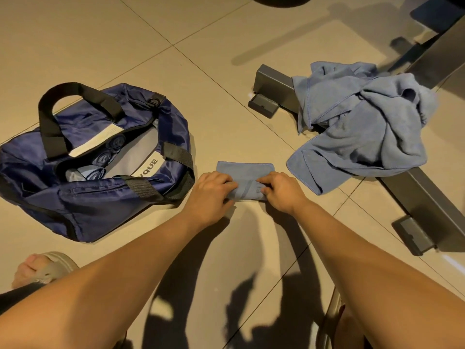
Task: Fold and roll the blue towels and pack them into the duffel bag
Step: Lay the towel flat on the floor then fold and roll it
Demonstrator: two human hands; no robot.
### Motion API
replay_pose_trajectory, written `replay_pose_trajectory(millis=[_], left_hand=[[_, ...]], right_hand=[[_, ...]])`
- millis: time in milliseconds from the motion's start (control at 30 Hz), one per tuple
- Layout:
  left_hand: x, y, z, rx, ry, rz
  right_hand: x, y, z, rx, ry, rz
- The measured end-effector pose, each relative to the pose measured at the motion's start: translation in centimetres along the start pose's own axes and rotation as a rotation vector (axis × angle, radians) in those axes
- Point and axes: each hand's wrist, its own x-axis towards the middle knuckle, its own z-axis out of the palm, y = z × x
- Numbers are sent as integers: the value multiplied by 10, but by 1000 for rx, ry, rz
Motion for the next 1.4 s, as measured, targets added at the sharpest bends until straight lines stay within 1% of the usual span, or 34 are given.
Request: replay_pose_trajectory(millis=[33,67,133,167,200,267,333,400,467,533,567,600,633,700,767,933,1067,1167,1267,1400], left_hand=[[0,-2,4,15,0,-3],[3,-4,7,33,7,-16],[11,-8,10,59,-1,-71],[16,-8,9,52,-27,-110],[22,-10,9,36,-61,-142],[34,-13,9,9,-153,-188],[39,-13,9,17,-192,-210],[39,-11,7,19,-122,-173],[35,-9,3,35,-28,-94],[33,-11,3,70,-34,-18],[33,-13,4,78,-46,-12],[36,-14,5,79,-50,-31],[39,-15,5,74,-57,-63],[48,-14,3,38,-113,-127],[57,-16,-1,-16,-200,-175],[84,-27,-12,-68,-415,-240],[107,-29,-26,-208,-584,-376],[113,-33,-29,-262,-618,-473],[109,-36,-28,-315,-646,-573],[104,-39,-29,-427,-703,-626]], right_hand=[[2,-1,-2,-27,-2,6],[1,-4,-4,-68,36,-2],[-7,-9,-4,-130,208,-67],[-13,-10,-2,-147,266,-110],[-17,-10,1,-170,284,-147],[-20,-7,8,-218,234,-158],[-12,-5,11,-231,232,-133],[0,-8,8,-205,237,-99],[12,-11,3,-163,191,-62],[24,-10,-4,-157,116,-48],[27,-10,-8,-167,89,-53],[28,-10,-11,-174,90,-67],[28,-10,-13,-174,128,-91],[19,-9,-13,-174,240,-144],[12,-7,-8,-192,269,-170],[24,-6,4,-201,226,-81],[40,-11,-3,-194,119,-27],[41,-11,-9,-213,75,-20],[33,-10,-7,-238,87,-54],[22,-7,-2,-246,106,-112]])
